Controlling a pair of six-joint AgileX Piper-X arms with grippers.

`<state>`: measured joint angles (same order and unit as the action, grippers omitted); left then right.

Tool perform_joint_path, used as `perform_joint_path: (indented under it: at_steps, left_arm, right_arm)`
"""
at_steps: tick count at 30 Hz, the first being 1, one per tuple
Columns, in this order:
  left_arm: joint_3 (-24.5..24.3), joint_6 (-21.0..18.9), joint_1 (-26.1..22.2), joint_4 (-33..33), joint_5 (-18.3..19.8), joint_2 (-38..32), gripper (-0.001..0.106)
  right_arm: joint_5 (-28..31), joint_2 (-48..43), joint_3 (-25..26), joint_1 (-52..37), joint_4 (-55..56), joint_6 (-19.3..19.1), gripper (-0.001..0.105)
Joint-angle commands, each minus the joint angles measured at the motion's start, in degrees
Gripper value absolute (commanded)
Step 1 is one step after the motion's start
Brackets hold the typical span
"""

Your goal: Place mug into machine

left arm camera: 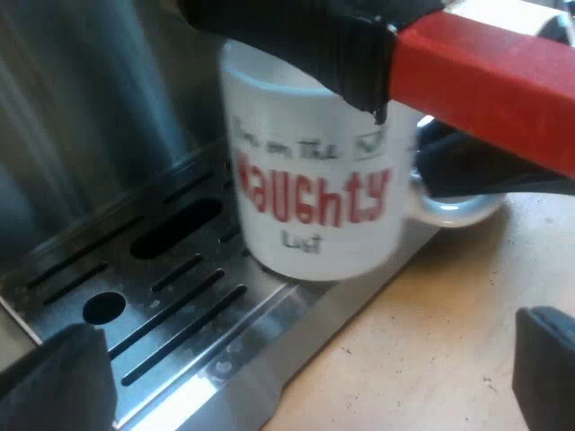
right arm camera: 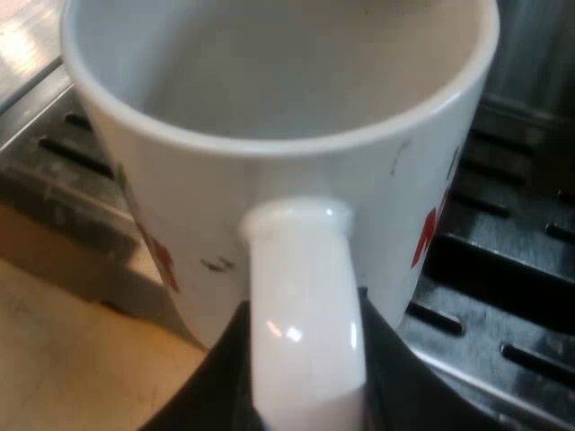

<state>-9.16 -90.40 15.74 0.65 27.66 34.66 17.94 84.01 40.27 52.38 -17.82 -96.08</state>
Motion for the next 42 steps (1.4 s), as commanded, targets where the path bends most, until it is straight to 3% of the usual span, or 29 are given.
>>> perform_joint_path:
  at_steps: [1,10,12,14,15,18,26,36,42]
  left_arm:
    - [-0.03,-0.66,0.28,-1.31,0.43,-0.15,0.091]
    - [-0.03,-0.66,0.28,-1.31,0.43,-0.15,0.091]
    - [-0.03,-0.66,0.28,-1.31,0.43,-0.15,0.091]
    - [-0.03,-0.66,0.28,-1.31,0.43,-0.15,0.091]
    - [-0.03,-0.66,0.28,-1.31,0.43,-0.15,0.091]
    - [-0.03,-0.66,0.28,-1.31,0.43,-0.15,0.091]
    - [-0.03,-0.66,0.28,-1.31,0.43,-0.15,0.091]
    - [-0.03,-0.66,0.28,-1.31,0.43,-0.15,0.091]
    - [-0.03,-0.66,0.28,-1.31,0.43,-0.15,0.091]
  right_arm:
    - [2.14,1.56,2.38,-0.12,-2.09,-0.59,0.0]
    - [2.85,6.05,5.56,-0.12,-2.09,-0.59,0.002]
    - [2.85,6.05,5.56,-0.12,-2.21,-0.59,0.014]
    - [2.85,6.05,5.56,-0.12,-2.37,-0.59,0.019]
    - [2.85,6.05,5.56,-0.12,-3.01,-0.59,0.039]
    - [2.85,5.32,5.56,-0.12,-3.0,-0.59,0.051]
    - [2.85,1.28,1.91,-0.12,-3.13,-0.19,0.05]
    - [2.85,0.17,-5.78,-0.12,-13.77,-0.12,0.048]
    - [0.88,3.12,-5.76,-0.12,-18.32,-1.33,0.048]
